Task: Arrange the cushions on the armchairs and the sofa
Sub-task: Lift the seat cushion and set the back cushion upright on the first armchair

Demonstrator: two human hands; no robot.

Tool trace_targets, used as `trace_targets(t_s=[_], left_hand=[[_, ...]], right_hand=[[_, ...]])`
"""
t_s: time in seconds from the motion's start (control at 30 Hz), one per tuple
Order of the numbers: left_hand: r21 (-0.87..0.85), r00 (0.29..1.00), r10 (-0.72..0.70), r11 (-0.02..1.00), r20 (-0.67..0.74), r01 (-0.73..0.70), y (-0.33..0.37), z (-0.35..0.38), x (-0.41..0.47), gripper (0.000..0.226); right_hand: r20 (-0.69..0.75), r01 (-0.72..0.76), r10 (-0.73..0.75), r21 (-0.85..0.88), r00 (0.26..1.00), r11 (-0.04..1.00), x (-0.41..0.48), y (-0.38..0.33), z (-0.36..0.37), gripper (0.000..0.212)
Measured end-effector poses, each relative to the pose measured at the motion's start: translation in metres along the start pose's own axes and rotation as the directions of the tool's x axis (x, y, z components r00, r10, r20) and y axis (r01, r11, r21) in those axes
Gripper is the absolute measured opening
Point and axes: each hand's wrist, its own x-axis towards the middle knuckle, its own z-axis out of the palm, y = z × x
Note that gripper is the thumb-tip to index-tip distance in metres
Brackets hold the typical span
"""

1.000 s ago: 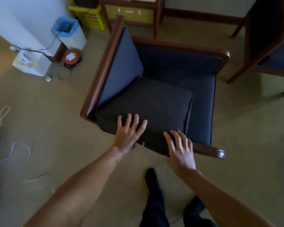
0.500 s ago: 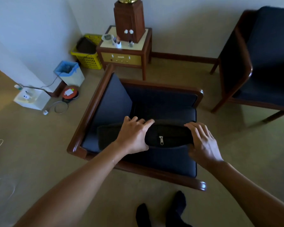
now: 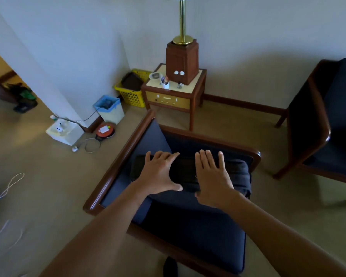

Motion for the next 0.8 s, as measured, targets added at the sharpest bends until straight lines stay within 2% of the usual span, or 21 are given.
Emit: trace_targets(t_s=[0.1, 0.17, 0.27, 0.37, 0.43, 0.53, 0.6, 0.7, 0.8], left_hand=[[-0.019, 0.989, -0.144, 0.989, 0.005, 0.145, -0.046, 0.004, -0.005, 0.131], [-0.196, 0.980, -0.199, 0.962, -0.013, 0.192, -0.078, 0.006, -0.010, 0.135], [-0.556, 0.972, -0.234, 0.804, 0.030, 0.211, -0.114, 0.006, -0.005, 0.139], [-0.698, 0.963, -0.218, 0.665, 0.156, 0.264, -0.132, 0.014, 0.010, 0.142], [-0.743, 0.965, -0.164, 0.615, 0.207, 0.264, -0.137, 0.028, 0.017, 0.134], [-0.753, 0.936, -0.166, 0.558, 0.311, 0.349, -0.132, 0.062, 0.021, 0.097], [-0.750, 0.932, -0.166, 0.556, 0.323, 0.359, -0.125, 0.076, 0.025, 0.090], [-0.761, 0.958, -0.159, 0.583, 0.236, 0.285, -0.106, 0.072, 0.033, 0.095], [-0.779, 0.990, -0.111, 0.611, 0.090, 0.139, -0.070, 0.046, 0.038, 0.094]], right_hand=[[0.020, -0.027, 0.027, -0.020, 0.999, 0.999, 0.039, -0.022, -0.004, 0.134], [0.027, -0.028, 0.029, -0.039, 0.999, 0.999, 0.059, -0.032, -0.004, 0.137], [0.014, -0.029, 0.029, -0.011, 0.999, 1.000, 0.079, -0.035, -0.002, 0.137], [-0.078, -0.061, 0.064, 0.051, 0.995, 0.997, 0.083, -0.028, 0.004, 0.124], [-0.152, -0.067, 0.079, 0.078, 0.985, 0.995, 0.076, -0.020, 0.012, 0.114], [-0.205, -0.061, 0.084, 0.115, 0.975, 0.992, 0.058, -0.010, 0.022, 0.104], [-0.256, -0.064, 0.098, 0.136, 0.962, 0.989, 0.047, -0.006, 0.025, 0.099], [-0.342, -0.077, 0.137, 0.181, 0.930, 0.980, 0.030, 0.004, 0.024, 0.090], [-0.457, -0.099, 0.204, 0.243, 0.866, 0.965, 0.006, 0.026, 0.018, 0.084]])
